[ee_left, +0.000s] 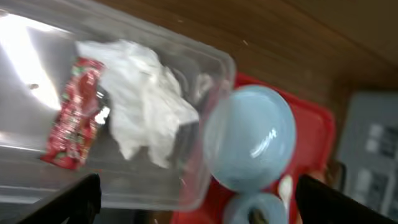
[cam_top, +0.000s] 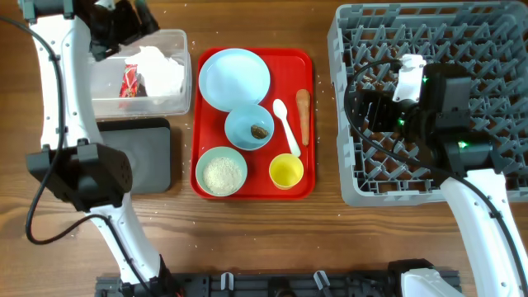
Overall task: Sort waste into correct bins and load items into the dishwasher rack
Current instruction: 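Carry the wrapper and tissue left and drop them into the clear bin, then reach the left gripper to the rice bowl and grasp its rim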
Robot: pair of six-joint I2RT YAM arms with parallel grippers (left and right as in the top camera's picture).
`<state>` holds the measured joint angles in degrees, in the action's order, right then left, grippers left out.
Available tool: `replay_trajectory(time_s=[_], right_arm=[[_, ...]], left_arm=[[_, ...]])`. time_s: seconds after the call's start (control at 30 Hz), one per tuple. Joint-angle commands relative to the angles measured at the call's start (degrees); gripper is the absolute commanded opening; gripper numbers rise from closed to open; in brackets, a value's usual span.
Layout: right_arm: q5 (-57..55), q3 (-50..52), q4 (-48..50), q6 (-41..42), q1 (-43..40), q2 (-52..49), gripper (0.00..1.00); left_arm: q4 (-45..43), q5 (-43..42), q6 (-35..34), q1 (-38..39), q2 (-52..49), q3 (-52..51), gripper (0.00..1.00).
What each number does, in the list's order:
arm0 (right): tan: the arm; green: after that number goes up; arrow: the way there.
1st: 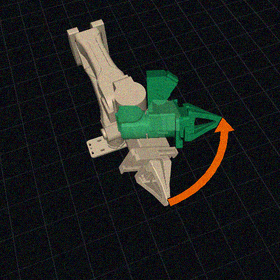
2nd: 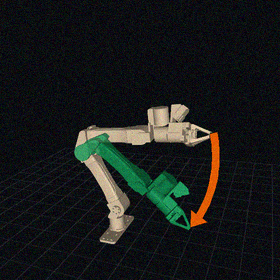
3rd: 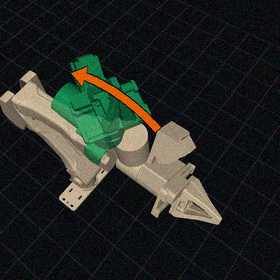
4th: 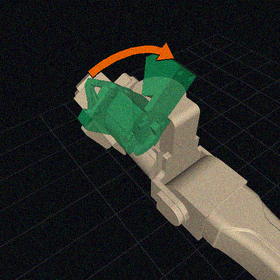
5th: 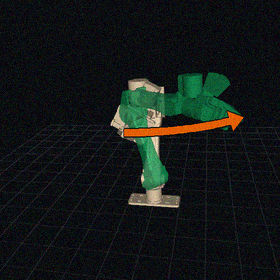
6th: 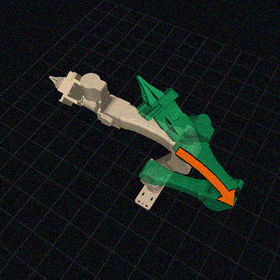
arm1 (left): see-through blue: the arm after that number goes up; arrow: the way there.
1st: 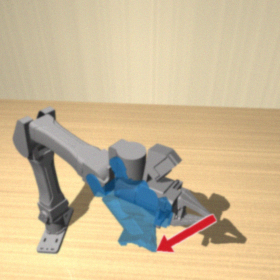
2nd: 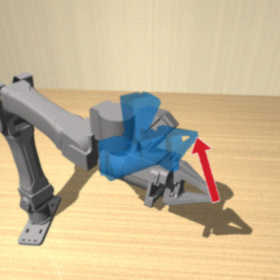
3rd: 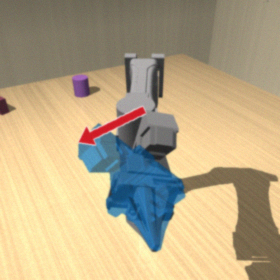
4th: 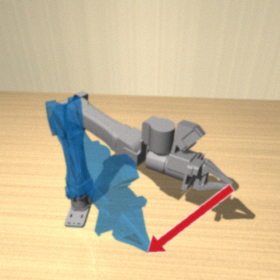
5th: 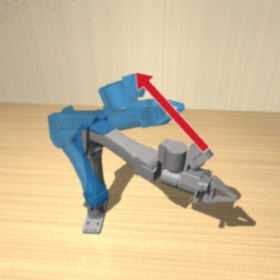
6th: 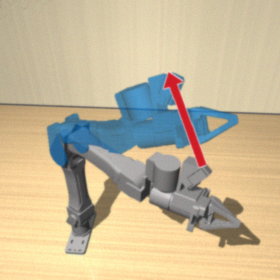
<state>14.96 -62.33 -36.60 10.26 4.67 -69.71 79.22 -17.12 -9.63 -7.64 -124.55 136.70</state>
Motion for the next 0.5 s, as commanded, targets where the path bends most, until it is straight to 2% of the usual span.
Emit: replay_trajectory(time_s=[0.0, 0.07, 0.2, 0.27, 0.3, 0.47], right_arm=[[-0.79, -1.31, 0.26, 0.26, -0.20, -0.22, 1.00], [-0.76, -1.31, 0.22, 0.28, -0.20, -0.22, 1.00], [-0.76, -1.31, -0.17, 0.26, -0.20, -0.22, 1.00], [-0.74, -1.31, -0.42, 0.26, -0.20, -0.22, 1.00], [-0.74, -1.31, -0.57, 0.28, -0.20, -0.22, 1.00], [-0.74, -1.31, -0.81, 0.24, -0.20, -0.22, 1.00]], left_arm=[[6.56, -8.37, 6.45, 3.78, 0.59, 0.22, 0.95], [11.82, -3.15, 6.10, 8.87, 0.59, 0.22, 1.00], [15.41, 7.52, 1.16, 20.11, 0.57, 0.15, 1.00], [16.65, 11.96, -5.16, 24.39, 0.59, 0.11, 0.89], [17.33, 13.97, -7.08, 26.08, 0.92, 0.11, 0.88], [17.33, 16.02, -11.50, 31.85, 5.40, -3.34, 0.89]])
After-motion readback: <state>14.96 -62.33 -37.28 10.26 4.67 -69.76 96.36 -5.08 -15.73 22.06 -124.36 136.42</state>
